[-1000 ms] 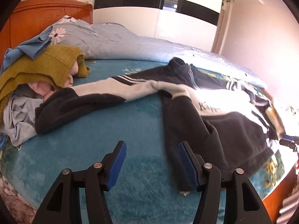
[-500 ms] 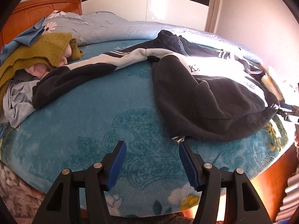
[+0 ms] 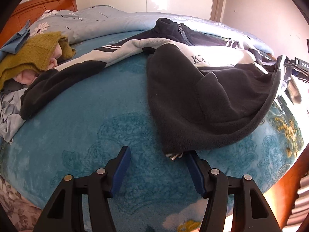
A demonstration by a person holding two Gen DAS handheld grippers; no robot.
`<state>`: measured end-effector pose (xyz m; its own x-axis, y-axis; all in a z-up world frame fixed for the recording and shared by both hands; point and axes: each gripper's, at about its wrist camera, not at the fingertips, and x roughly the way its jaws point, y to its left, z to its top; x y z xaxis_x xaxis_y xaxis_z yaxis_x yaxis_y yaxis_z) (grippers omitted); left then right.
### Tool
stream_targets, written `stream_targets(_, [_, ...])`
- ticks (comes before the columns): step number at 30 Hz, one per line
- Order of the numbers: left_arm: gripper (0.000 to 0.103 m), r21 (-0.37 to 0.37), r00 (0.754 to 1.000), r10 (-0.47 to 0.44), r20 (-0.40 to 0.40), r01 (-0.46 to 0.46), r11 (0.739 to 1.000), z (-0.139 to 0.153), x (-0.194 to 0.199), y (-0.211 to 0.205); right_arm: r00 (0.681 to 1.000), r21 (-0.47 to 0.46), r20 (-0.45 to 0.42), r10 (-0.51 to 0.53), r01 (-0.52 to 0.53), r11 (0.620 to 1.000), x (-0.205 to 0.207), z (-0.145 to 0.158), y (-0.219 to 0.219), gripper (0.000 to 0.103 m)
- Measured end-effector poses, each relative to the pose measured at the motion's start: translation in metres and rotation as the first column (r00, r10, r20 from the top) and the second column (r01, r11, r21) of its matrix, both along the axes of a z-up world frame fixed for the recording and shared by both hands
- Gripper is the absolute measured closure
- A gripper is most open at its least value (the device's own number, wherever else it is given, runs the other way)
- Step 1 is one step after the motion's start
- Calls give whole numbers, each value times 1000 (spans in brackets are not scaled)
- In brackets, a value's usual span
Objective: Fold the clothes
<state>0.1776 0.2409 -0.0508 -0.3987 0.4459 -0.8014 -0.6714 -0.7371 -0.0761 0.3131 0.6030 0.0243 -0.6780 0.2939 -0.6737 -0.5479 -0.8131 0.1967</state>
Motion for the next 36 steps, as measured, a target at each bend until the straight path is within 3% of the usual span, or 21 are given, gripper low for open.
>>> stream_targets(3, [40, 37, 998, 38, 54, -40, 999, 0, -14, 4, 999, 32, 26, 20, -21, 999, -8, 4, 2, 70])
stream_targets(7, [41, 98, 993, 84, 81, -92, 991, 7, -25, 8, 999, 76, 51, 9, -12, 997, -2, 6, 5, 80])
stream_targets(14, [41, 133, 990, 122, 70, -130, 982, 11, -34, 22, 996, 89, 83, -36, 28, 996, 22, -6, 14, 80])
stream_targets(23, [43, 35, 993, 101, 60, -103, 994, 1, -21, 33, 993, 8, 108, -48, 48, 999, 37, -38, 21, 80])
stream_targets(30, [64, -6, 997, 71, 44, -71, 997, -2, -9, 35, 989, -45, 138, -50, 57, 997, 47, -63, 19, 80])
stream_targets(34, [71, 2, 996, 77, 45, -77, 997, -1, -10, 34, 992, -72, 111, -66, 74, 995, 54, -71, 18, 78])
stream_targets(36, [79, 7, 996, 82, 36, -82, 997, 0, -10, 35, 992, -79, 102, -73, 82, 994, 55, -71, 18, 77])
